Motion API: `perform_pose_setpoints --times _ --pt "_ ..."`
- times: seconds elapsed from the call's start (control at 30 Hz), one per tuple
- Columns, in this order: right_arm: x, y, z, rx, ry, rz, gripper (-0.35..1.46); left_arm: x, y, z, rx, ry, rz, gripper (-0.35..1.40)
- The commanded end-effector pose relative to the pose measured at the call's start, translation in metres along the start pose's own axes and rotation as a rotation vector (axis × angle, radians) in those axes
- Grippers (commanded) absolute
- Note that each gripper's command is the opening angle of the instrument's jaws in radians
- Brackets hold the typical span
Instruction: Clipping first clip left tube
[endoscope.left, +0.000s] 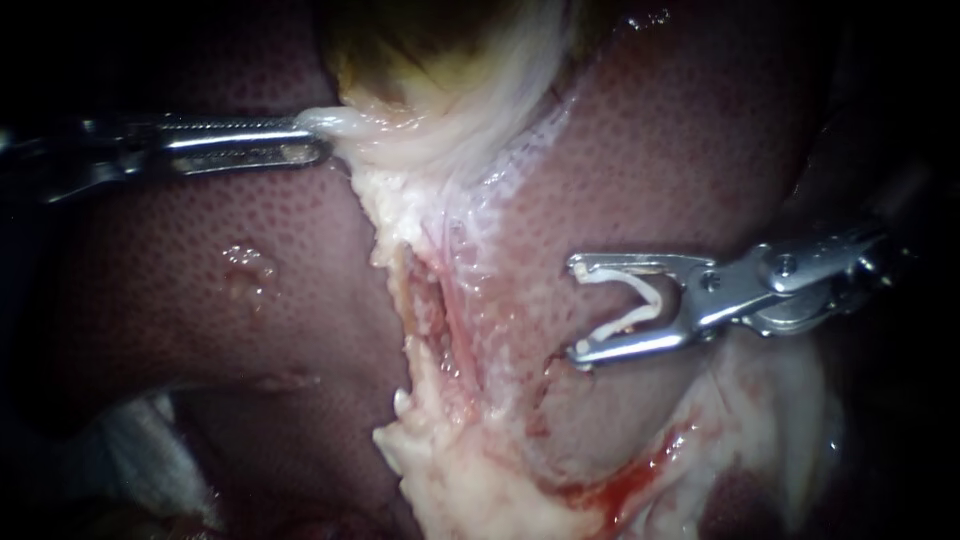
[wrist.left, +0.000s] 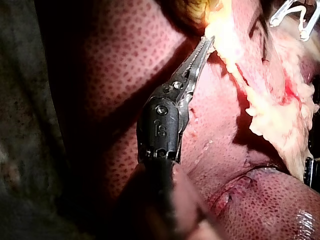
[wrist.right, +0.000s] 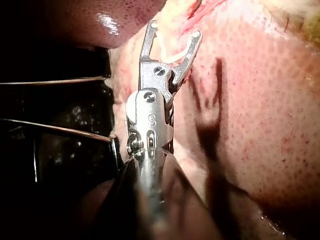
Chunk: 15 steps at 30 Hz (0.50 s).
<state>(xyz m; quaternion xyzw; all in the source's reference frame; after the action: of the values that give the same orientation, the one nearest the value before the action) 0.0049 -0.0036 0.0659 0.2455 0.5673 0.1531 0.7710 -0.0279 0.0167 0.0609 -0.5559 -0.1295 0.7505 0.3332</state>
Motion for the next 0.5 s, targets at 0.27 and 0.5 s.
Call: perform_pose_setpoints --times 0.27,0.5 --pt "-0.0031 -0.0004 0.0056 0.011 0.001 0.074 0.6 0.0002 0.0005 0.0001 0.003 0.0 0.0 -0.35" --pt "-0.0052 -0.0002 0.0102 0.035 -0.003 0.111 0.59 0.0003 0.001 0.0002 0.007 0.0 0.0 -0.35"
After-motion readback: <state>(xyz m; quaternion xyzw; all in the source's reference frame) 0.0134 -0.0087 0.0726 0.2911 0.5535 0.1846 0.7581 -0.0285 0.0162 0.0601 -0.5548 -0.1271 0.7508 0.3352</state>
